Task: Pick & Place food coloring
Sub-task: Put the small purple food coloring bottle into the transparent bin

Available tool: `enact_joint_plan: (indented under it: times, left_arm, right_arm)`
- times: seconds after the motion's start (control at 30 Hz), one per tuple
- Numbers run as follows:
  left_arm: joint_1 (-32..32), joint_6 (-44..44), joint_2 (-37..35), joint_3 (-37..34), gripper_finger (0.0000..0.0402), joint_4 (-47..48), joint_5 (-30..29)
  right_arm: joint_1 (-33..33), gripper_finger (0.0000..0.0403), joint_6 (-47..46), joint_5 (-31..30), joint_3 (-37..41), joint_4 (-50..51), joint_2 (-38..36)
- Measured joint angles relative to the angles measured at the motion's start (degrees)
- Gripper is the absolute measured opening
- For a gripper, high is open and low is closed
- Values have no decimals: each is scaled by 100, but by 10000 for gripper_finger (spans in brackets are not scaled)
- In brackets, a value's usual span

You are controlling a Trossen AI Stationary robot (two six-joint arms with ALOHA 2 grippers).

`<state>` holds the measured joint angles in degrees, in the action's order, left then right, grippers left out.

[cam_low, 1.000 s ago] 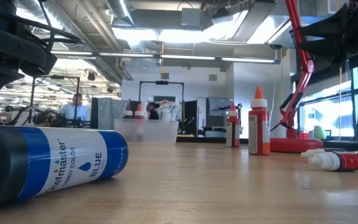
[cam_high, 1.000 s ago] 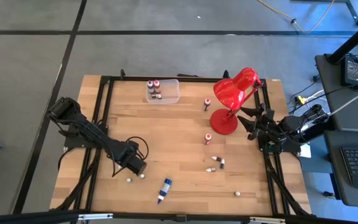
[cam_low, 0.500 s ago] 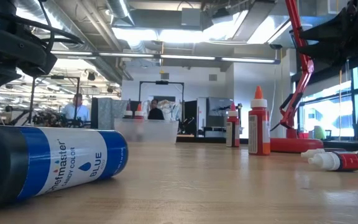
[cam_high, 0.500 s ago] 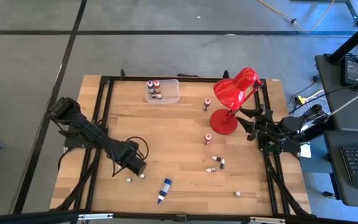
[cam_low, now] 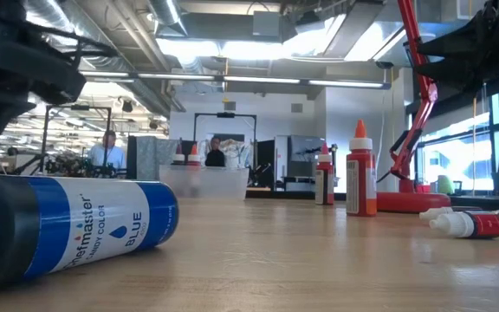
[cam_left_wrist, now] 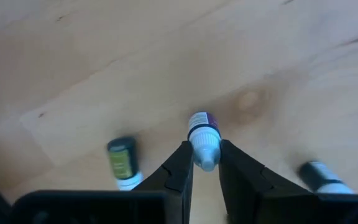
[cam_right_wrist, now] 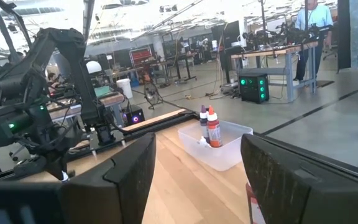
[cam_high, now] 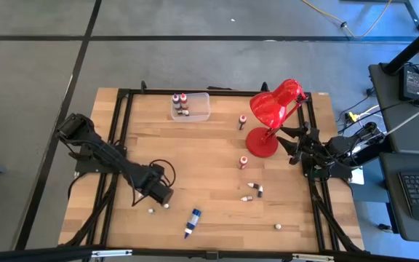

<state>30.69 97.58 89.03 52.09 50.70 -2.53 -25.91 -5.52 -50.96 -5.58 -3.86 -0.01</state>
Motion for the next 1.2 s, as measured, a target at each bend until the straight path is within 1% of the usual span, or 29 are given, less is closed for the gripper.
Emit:
enact_joint_plan:
  times: [0.1,0.2,0.33,0.47,0.53,0.63,0.77,0.87,0.93,1.1,1.2]
  left_arm:
    - [-187,-348,-86,196,58,-4,-328]
    - [-548,-1009,-269,403,58,2,-817]
    - [-1239,-2246,-588,745,58,0,-1416]
    - [-2064,-3641,-863,1076,58,-5,-1981]
    - [-2561,-4294,-956,1213,58,-6,-2131]
    - [-3353,-5265,-1001,1348,58,-85,-2084]
    - [-4358,-6439,-915,1387,58,-821,-1556]
    - [-4945,-6990,-691,1387,58,-1412,-1164]
    - [-5240,-7313,-465,1389,58,-1720,-1081]
    - [-5713,-7714,159,1389,58,-1843,-1100]
    - [-5872,-7813,526,1387,58,-1946,-1305]
  right_arm:
    - [0,237,0,0,0,-2,0]
    - [1,237,-22,0,0,-2,0]
    - [0,237,-26,0,0,-9,0]
    - [0,237,-47,0,0,-15,0]
    - [0,237,-156,-2,0,-15,0]
    - [2,237,-300,-2,0,-15,0]
    - [0,237,-334,-2,0,-10,0]
    - [0,237,-332,-52,0,-11,0]
    - [1,237,-330,-149,0,-10,0]
    - [0,237,-343,-345,0,-10,0]
    - [1,237,-343,-345,0,-8,0]
